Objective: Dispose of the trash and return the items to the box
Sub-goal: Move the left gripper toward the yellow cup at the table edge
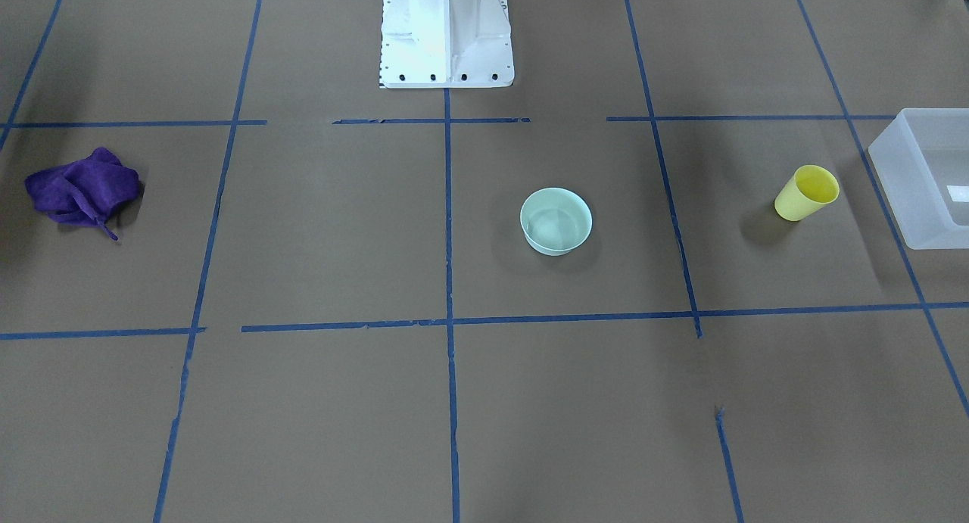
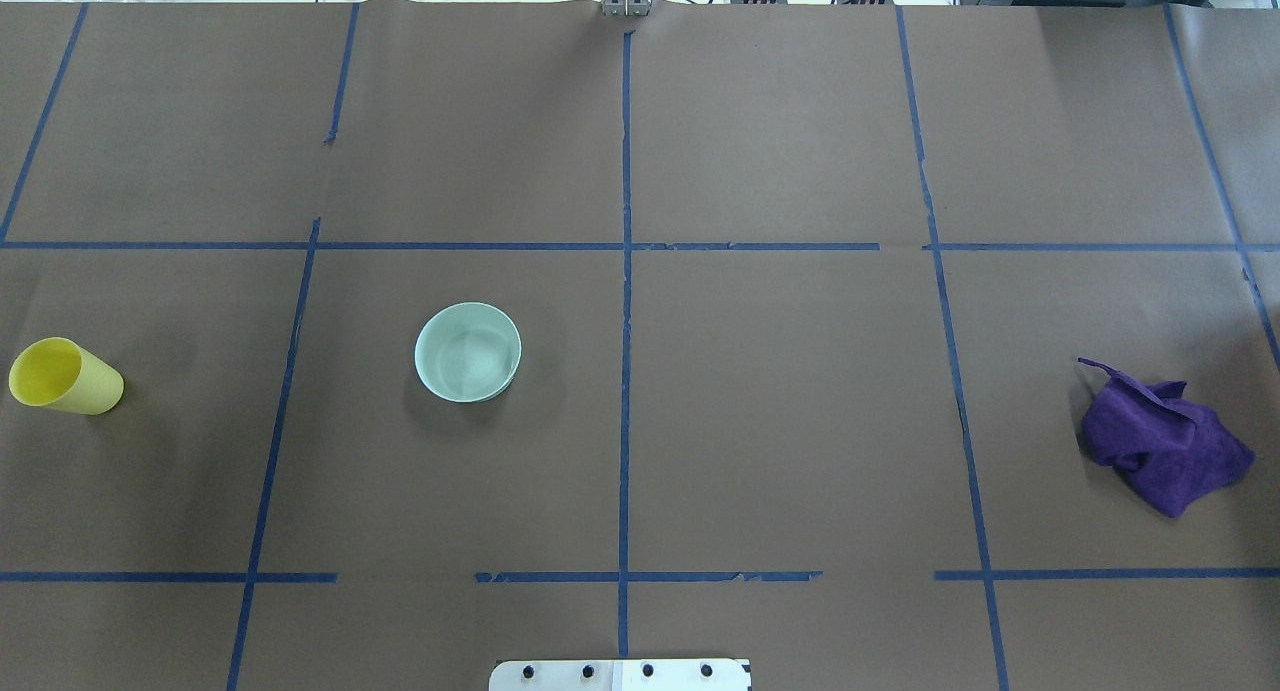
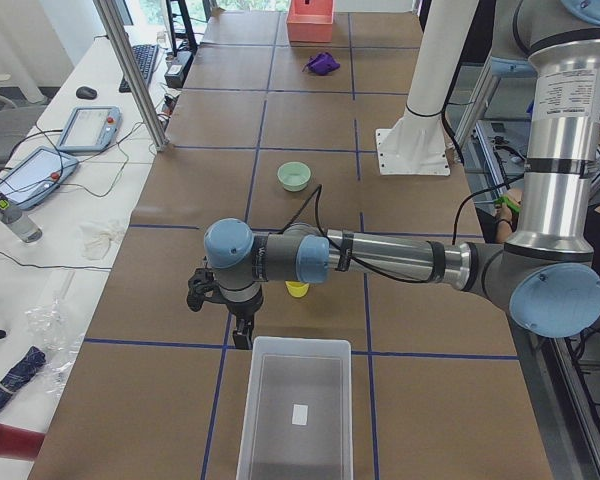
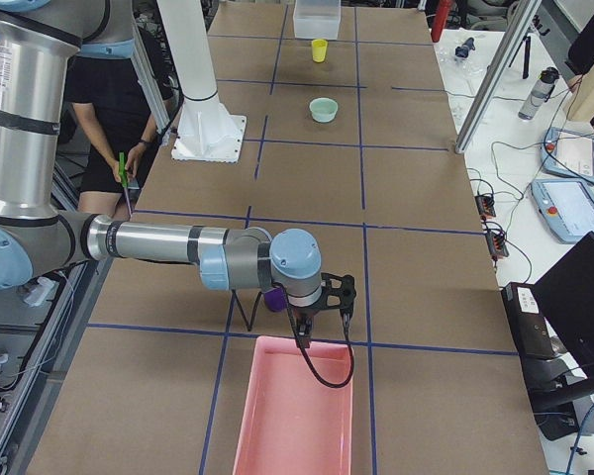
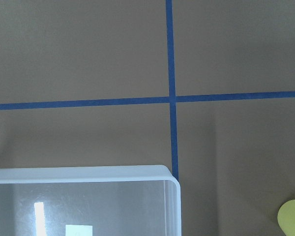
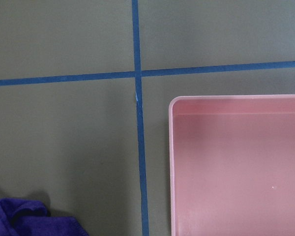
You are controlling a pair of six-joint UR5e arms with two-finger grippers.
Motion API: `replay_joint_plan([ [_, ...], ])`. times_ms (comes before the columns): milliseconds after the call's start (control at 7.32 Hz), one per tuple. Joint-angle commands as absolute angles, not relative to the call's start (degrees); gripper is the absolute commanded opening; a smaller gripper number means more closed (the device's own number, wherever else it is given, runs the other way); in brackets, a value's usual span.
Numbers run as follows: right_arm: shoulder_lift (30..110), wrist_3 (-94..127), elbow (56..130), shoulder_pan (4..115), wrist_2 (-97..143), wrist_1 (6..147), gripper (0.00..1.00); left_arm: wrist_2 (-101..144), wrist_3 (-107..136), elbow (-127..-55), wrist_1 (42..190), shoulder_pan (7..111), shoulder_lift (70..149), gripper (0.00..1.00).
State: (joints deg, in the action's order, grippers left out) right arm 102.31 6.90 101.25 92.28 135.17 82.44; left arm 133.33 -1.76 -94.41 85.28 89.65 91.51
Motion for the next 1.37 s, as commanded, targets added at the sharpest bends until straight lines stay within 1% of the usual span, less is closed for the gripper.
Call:
replay_joint_plan([
  [0, 102.22, 6.94, 101.69, 92.29, 135.09, 82.53, 1.0, 133.42, -1.06, -95.87, 85.25, 89.65, 91.84, 1.0],
  [273, 102.22, 7.03, 101.95, 92.29, 135.18, 82.09, 1.0, 133.42, 6.1, -99.3, 85.78, 88.6, 91.93, 1.0],
  [546, 102.22, 7.38, 102.22, 92.29, 137.28, 81.83, 1.0, 133.85, 9.57, -105.35, 88.49, 84.48, 88.62, 1.0],
  [683, 102.22, 7.38, 102.3, 92.29, 137.37, 81.83, 1.0, 133.94, 11.58, -105.55, 92.6, 83.16, 87.03, 1.0],
  [820, 102.3, 7.38, 102.57, 92.29, 137.37, 81.91, 1.0, 133.95, 16.74, -105.64, 97.77, 79.66, 85.79, 1.0],
  [1093, 102.3, 7.38, 102.66, 92.29, 137.37, 81.83, 1.0, 134.03, 29.9, -105.56, 119.67, 75.44, 76.95, 1.0],
  [1230, 102.22, 7.47, 102.66, 92.29, 137.37, 81.83, 1.0, 133.6, 37.54, -105.21, 125.01, 70.45, 76.03, 1.0],
])
